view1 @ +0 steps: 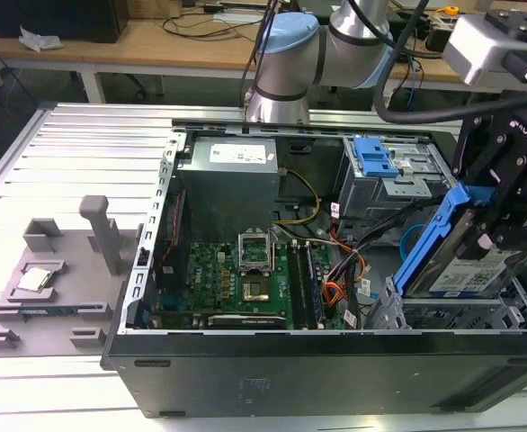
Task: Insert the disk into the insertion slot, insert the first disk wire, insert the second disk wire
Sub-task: 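Insert the disk into the insertion slot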
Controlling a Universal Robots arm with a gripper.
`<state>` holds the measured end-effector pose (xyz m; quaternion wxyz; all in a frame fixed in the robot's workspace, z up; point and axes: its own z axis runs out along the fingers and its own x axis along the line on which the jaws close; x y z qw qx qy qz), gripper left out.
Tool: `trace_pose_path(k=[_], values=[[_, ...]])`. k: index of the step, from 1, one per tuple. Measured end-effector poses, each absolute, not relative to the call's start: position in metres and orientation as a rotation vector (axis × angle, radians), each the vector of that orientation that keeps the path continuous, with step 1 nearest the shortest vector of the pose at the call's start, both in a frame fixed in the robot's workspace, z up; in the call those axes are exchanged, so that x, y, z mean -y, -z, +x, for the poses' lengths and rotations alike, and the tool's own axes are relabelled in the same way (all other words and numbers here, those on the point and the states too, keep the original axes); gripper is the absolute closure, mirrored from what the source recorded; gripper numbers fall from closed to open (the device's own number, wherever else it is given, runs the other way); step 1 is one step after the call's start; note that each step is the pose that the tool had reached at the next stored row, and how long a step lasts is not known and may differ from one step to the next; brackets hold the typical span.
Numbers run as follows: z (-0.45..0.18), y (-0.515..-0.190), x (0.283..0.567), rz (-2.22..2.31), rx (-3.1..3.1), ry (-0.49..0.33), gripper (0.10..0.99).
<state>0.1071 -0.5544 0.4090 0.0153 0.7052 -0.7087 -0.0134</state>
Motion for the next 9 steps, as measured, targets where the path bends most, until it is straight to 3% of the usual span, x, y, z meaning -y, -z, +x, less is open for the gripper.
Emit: trace_pose_path(k=[9], values=[[0.107,-0.389,0.554,2.193,2.204,0.044,0.722]])
